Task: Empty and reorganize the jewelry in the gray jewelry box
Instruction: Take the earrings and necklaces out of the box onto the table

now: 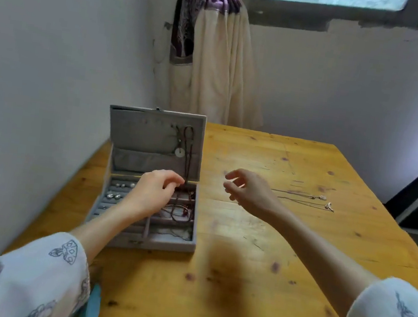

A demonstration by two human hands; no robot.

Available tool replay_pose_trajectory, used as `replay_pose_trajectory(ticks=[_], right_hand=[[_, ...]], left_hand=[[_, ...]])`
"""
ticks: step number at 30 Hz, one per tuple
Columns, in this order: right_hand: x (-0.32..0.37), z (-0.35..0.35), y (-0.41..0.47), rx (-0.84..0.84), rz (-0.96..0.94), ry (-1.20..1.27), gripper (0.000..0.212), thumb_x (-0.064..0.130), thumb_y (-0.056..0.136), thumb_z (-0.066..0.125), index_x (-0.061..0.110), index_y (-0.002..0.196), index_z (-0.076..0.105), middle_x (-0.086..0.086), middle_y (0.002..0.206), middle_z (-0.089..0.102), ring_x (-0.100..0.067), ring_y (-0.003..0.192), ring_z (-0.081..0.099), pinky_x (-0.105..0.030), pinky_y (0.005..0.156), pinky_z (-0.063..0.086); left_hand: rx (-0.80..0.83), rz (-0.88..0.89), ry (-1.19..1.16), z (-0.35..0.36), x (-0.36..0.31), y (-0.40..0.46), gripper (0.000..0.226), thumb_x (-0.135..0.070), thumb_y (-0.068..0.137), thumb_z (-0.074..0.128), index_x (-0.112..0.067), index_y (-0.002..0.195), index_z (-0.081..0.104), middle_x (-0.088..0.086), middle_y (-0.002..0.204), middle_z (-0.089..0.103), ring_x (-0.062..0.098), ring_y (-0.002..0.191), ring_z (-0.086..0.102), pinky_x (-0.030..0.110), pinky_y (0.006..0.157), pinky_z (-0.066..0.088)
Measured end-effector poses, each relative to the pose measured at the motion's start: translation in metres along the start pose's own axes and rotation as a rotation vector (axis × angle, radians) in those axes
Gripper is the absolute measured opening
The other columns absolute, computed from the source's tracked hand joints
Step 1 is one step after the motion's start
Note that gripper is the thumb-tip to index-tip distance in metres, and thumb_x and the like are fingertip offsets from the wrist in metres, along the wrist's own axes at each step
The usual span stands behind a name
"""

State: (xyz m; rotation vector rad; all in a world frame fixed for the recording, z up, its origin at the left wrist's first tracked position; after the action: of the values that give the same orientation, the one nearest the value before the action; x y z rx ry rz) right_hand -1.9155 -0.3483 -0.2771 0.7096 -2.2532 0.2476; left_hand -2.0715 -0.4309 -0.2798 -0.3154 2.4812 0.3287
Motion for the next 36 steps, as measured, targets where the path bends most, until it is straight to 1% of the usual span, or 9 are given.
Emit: replay_pose_trajectory(ticks=[3, 8, 13, 15, 18, 24, 28, 32, 36], right_hand=[[0.036, 0.020, 0.017, 0.008, -0.044, 0.083, 0.027, 0.021, 0.094, 0.049, 0.009, 0.117, 0.057, -0.007, 0.096, 0.065, -0.016, 0.077, 0.063, -0.034, 0.075, 0.053], [0.068, 0.041, 0.053, -0.037, -0.076, 0.098, 0.028, 0.019, 0.094, 0.049, 0.008, 0.117, 0.060, -0.012, 0.106, 0.067, -0.019, 0.084, 0.059, -0.039, 0.084, 0.053], [0.066, 0.051, 0.079, -0.180, -0.015, -0.041, 0.025, 0.023, 0.092, 0.049, 0.009, 0.105, 0.065, -0.011, 0.104, 0.068, -0.029, 0.097, 0.061, -0.038, 0.083, 0.050], [0.066, 0.052, 0.082, -0.264, 0.013, -0.103, 0.025, 0.027, 0.092, 0.049, 0.009, 0.098, 0.066, -0.010, 0.099, 0.067, -0.030, 0.095, 0.059, -0.034, 0.076, 0.046], [0.069, 0.053, 0.086, -0.352, 0.038, -0.164, 0.027, 0.031, 0.092, 0.049, 0.008, 0.097, 0.062, -0.010, 0.096, 0.065, -0.031, 0.092, 0.059, -0.032, 0.070, 0.041], [0.065, 0.064, 0.101, -0.338, 0.141, -0.215, 0.027, 0.032, 0.089, 0.053, 0.008, 0.089, 0.065, -0.011, 0.089, 0.067, -0.034, 0.089, 0.061, -0.031, 0.067, 0.040], [0.061, 0.061, 0.097, -0.343, 0.168, -0.022, 0.018, 0.021, 0.083, 0.052, 0.010, 0.090, 0.064, -0.004, 0.082, 0.058, -0.027, 0.081, 0.054, -0.030, 0.067, 0.037], [0.067, 0.052, 0.090, -0.320, 0.094, 0.120, 0.009, 0.020, 0.083, 0.053, 0.015, 0.090, 0.052, 0.001, 0.086, 0.054, -0.019, 0.082, 0.049, -0.028, 0.069, 0.035], [0.069, 0.047, 0.085, -0.311, 0.031, 0.101, 0.007, 0.019, 0.084, 0.053, 0.013, 0.086, 0.050, -0.004, 0.093, 0.054, -0.018, 0.081, 0.049, -0.028, 0.069, 0.035]], left_hand=[[-0.078, -0.029, 0.049, -0.028, 0.025, 0.000, 0.027, -0.008, 0.094, 0.044, -0.014, 0.110, 0.064, 0.003, 0.114, 0.063, 0.012, 0.099, 0.056, 0.020, 0.086, 0.041], [-0.176, 0.037, 0.131, -0.051, 0.043, 0.014, 0.032, -0.004, 0.092, 0.044, -0.010, 0.119, 0.059, 0.006, 0.122, 0.058, 0.019, 0.114, 0.051, 0.027, 0.100, 0.036], [-0.183, 0.113, 0.322, -0.035, 0.044, 0.029, 0.045, -0.011, 0.094, 0.042, -0.009, 0.138, 0.038, 0.007, 0.137, 0.044, 0.020, 0.129, 0.037, 0.033, 0.111, 0.025], [-0.208, 0.142, 0.440, -0.030, 0.045, 0.032, 0.046, -0.009, 0.092, 0.043, -0.006, 0.138, 0.038, 0.010, 0.133, 0.048, 0.024, 0.125, 0.042, 0.038, 0.110, 0.026], [-0.252, 0.188, 0.479, -0.029, 0.045, 0.033, 0.041, -0.003, 0.086, 0.050, -0.002, 0.127, 0.051, 0.015, 0.112, 0.059, 0.031, 0.105, 0.053, 0.041, 0.097, 0.039], [-0.237, 0.178, 0.375, -0.032, 0.050, 0.033, 0.037, -0.005, 0.089, 0.046, -0.009, 0.124, 0.056, 0.008, 0.111, 0.056, 0.023, 0.105, 0.047, 0.034, 0.095, 0.036], [-0.218, 0.112, 0.250, -0.033, 0.057, 0.037, 0.036, -0.008, 0.092, 0.041, -0.013, 0.125, 0.055, 0.005, 0.117, 0.053, 0.019, 0.111, 0.043, 0.029, 0.098, 0.032], [-0.215, 0.009, 0.052, -0.039, 0.062, 0.044, 0.033, -0.007, 0.093, 0.039, -0.014, 0.119, 0.059, 0.004, 0.121, 0.055, 0.017, 0.116, 0.042, 0.022, 0.098, 0.029], [-0.265, -0.145, -0.254, -0.052, 0.061, 0.052, 0.031, -0.011, 0.095, 0.039, -0.015, 0.116, 0.061, 0.001, 0.117, 0.061, 0.011, 0.108, 0.052, 0.016, 0.086, 0.037]])
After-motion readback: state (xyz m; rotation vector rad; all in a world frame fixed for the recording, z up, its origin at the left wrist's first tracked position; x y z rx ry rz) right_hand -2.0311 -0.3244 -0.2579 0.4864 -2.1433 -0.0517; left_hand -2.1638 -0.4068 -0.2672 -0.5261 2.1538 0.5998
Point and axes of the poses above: each hand's wrist, its own y-axis towards the middle knuckle, its own z-axis out of the palm, x = y × z, the point moved 10 cm from there along y, towards the middle knuckle
